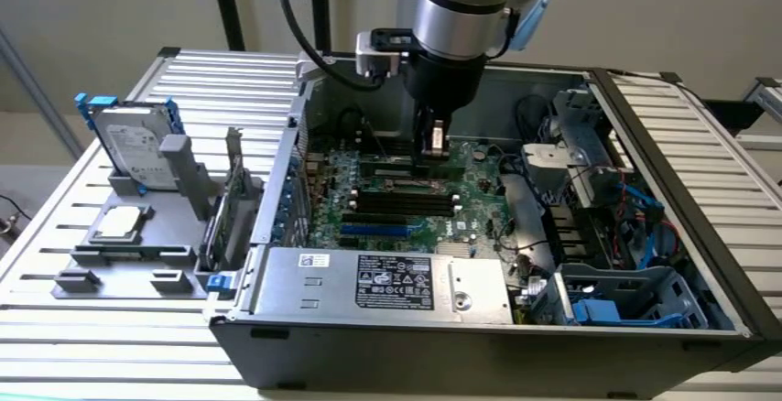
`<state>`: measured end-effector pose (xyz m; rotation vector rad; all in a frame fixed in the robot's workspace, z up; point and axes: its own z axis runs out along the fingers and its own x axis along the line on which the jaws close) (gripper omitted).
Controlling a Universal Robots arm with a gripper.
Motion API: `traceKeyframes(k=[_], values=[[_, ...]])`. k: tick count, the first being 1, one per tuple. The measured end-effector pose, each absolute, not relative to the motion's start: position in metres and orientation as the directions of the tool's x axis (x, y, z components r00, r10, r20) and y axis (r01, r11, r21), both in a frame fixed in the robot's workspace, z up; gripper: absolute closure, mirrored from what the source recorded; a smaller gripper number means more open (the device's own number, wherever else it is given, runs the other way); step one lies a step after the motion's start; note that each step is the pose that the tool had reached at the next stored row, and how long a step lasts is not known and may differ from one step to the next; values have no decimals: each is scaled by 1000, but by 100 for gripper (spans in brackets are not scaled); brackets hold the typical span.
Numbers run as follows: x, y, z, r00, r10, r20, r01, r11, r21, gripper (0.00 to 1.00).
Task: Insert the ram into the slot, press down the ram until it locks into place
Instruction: 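Insert the ram into the slot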
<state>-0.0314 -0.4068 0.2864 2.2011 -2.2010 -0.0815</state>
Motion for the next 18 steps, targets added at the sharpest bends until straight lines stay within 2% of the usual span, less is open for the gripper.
traceKeyframes(k=[18], values=[[-31,-409,254,-6,-1000,-17,-998,5,57,87]])
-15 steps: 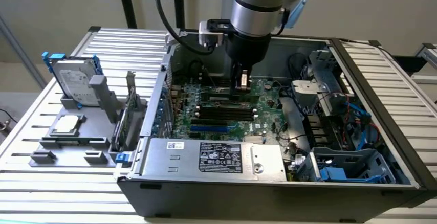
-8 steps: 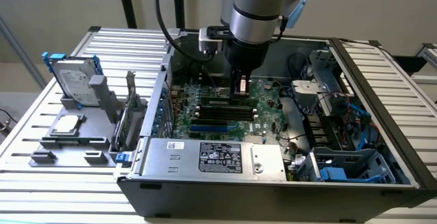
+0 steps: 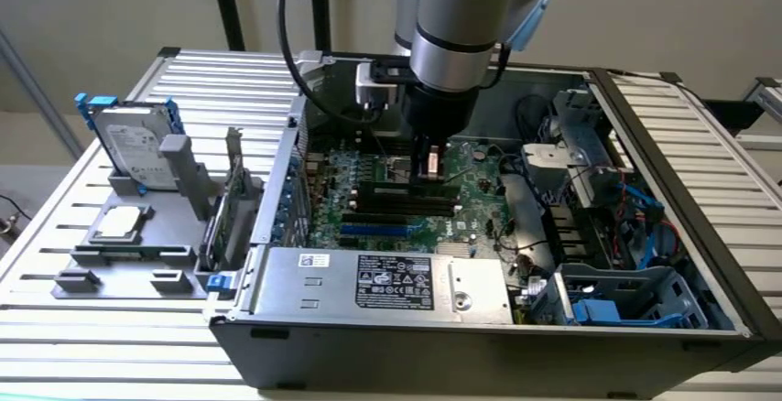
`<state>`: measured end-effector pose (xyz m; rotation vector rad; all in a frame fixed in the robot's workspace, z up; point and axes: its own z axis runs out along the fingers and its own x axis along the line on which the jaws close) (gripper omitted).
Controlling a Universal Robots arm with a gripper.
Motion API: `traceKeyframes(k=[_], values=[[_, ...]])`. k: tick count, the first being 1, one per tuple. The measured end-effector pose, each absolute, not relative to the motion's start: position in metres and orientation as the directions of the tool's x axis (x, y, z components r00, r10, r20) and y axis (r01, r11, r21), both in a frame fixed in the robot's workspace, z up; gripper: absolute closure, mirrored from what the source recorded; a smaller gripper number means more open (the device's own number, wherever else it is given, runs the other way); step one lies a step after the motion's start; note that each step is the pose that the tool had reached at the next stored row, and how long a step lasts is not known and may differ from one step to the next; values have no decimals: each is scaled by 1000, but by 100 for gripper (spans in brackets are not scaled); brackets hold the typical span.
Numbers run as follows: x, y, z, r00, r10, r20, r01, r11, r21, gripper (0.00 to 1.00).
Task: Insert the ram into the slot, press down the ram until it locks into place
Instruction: 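Insert the ram into the slot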
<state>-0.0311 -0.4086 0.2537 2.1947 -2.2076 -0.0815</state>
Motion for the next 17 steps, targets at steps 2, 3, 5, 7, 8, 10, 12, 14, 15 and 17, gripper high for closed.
traceKeyframes(k=[2,3,5,7,8,10,12,14,15,17], values=[[-31,-408,250,-6,-1000,-17,-998,5,57,87],[-31,-407,248,-6,-1000,-17,-998,5,57,87],[-31,-406,245,-6,-1000,-17,-998,5,57,87],[-31,-405,242,-6,-1000,-18,-998,5,57,87],[-31,-404,241,-6,-1000,-18,-998,5,57,87],[-31,-402,239,-5,-1000,-18,-998,4,57,87],[-31,-402,238,-4,-1000,-18,-998,3,57,87],[-31,-402,238,-2,-1000,-18,-998,1,58,87],[-31,-402,238,-1,-1000,-18,-998,0,59,87],[-31,-402,238,-1,-1000,-18,-998,0,59,87]])
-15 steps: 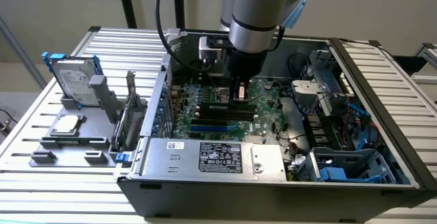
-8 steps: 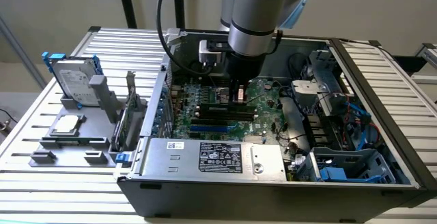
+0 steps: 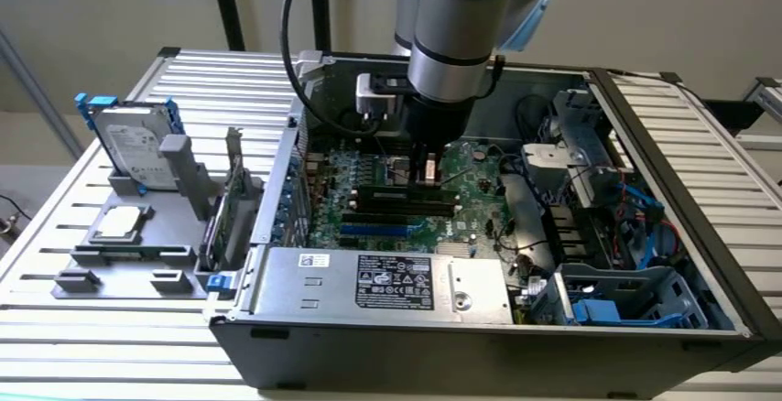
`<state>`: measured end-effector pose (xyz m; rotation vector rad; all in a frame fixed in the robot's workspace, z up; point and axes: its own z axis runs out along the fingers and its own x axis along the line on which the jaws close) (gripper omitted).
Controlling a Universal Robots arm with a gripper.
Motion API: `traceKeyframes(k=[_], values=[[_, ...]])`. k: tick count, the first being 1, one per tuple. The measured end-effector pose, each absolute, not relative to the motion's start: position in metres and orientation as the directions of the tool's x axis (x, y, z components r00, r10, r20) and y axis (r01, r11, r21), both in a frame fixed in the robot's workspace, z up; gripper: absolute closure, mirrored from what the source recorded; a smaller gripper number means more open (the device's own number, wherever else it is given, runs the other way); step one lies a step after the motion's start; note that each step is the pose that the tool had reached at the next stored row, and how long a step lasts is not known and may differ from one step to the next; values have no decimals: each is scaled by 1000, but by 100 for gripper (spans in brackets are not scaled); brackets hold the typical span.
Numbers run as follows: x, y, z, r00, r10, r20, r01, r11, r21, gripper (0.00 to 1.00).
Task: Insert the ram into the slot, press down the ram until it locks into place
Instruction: 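Insert the ram into the slot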
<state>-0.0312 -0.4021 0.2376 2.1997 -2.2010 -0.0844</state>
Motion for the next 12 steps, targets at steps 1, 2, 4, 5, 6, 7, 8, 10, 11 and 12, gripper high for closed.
traceKeyframes(k=[1,2,4,5,6,7,8,10,11,12], values=[[-31,-402,238,-1,-1000,-18,-998,0,59,87],[-31,-402,237,-1,-1000,-18,-998,0,58,87],[-31,-402,236,0,-1000,-18,-998,-1,58,87],[-31,-402,236,0,-1000,-18,-998,-1,59,87],[-31,-403,235,0,-1000,-18,-998,-1,59,87],[-31,-403,235,0,-1000,-18,-998,-1,59,87],[-31,-403,234,0,-1000,-18,-998,-1,59,87],[-31,-403,234,0,-1000,-18,-998,-1,59,87],[-31,-403,234,0,-1000,-18,-998,-2,59,87],[-31,-403,234,1,-1000,-18,-998,-2,59,87]])
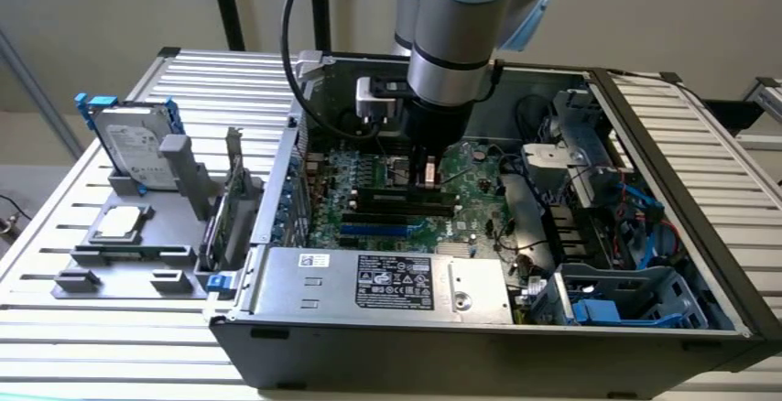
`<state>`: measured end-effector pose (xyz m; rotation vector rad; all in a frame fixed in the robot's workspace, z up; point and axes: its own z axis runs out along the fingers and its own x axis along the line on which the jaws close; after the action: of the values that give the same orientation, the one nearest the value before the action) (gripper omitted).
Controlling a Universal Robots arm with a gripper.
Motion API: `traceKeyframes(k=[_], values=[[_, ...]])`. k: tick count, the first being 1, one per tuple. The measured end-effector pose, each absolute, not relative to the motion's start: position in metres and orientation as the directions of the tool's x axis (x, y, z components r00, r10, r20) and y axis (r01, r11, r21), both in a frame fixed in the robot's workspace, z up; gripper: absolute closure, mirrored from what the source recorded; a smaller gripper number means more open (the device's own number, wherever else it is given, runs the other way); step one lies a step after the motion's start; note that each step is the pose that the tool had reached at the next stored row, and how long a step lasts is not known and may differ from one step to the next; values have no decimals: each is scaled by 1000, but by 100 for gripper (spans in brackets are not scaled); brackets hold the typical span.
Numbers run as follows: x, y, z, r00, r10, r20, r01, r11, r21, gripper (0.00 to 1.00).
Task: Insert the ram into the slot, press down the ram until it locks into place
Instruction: 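Insert the ram into the slot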
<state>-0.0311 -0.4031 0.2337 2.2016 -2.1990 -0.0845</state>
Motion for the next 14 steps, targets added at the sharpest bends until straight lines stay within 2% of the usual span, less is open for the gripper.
traceKeyframes(k=[14], values=[[-31,-403,231,14,-1000,-18,-998,-15,59,87]])
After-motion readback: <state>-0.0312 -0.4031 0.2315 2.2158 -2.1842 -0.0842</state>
